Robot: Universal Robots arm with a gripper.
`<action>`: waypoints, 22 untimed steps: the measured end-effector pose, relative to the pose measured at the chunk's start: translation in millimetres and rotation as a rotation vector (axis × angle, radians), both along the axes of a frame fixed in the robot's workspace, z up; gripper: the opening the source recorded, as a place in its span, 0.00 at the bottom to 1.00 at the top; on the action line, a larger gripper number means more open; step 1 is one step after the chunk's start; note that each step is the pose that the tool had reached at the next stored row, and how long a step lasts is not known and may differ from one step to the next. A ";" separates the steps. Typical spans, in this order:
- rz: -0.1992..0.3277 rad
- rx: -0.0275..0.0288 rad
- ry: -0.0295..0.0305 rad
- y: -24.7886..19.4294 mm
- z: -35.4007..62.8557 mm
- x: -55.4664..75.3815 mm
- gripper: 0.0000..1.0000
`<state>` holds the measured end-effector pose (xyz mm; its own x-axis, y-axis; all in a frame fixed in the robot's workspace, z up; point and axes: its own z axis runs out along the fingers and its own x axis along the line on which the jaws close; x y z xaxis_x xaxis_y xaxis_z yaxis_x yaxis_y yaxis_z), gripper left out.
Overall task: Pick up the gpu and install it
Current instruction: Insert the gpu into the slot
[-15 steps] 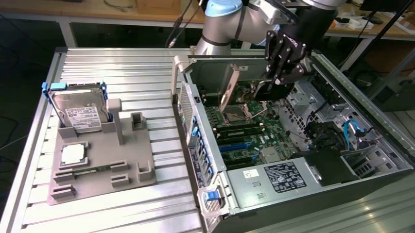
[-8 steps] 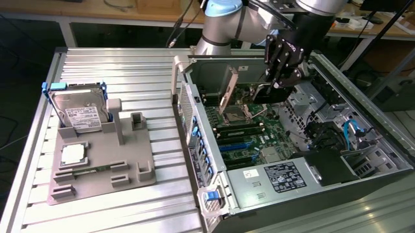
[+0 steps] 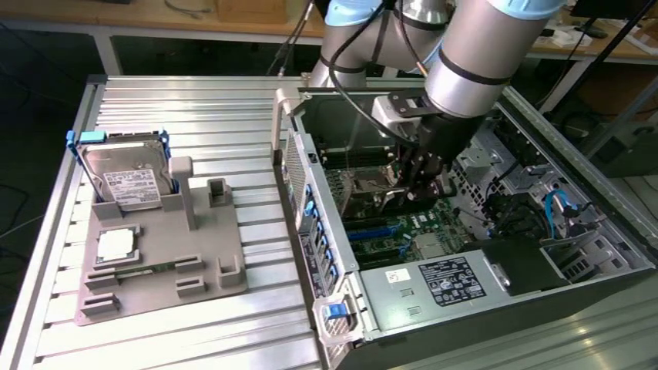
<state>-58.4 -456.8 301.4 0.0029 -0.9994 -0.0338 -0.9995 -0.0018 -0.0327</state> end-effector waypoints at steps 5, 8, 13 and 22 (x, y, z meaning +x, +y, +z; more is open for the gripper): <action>-0.012 0.0015 -0.0045 -5.8 -13.9 -4.5 0.27; -0.012 0.0012 -0.0043 -6.0 -21.7 -9.5 0.27; -0.012 0.0014 -0.0043 -5.9 -25.4 -12.2 0.27; -0.012 0.0013 -0.0043 -6.0 -30.1 -17.3 0.27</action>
<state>-75.7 -462.7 271.2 -0.0092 -0.9993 -0.0352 -0.9993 0.0105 -0.0370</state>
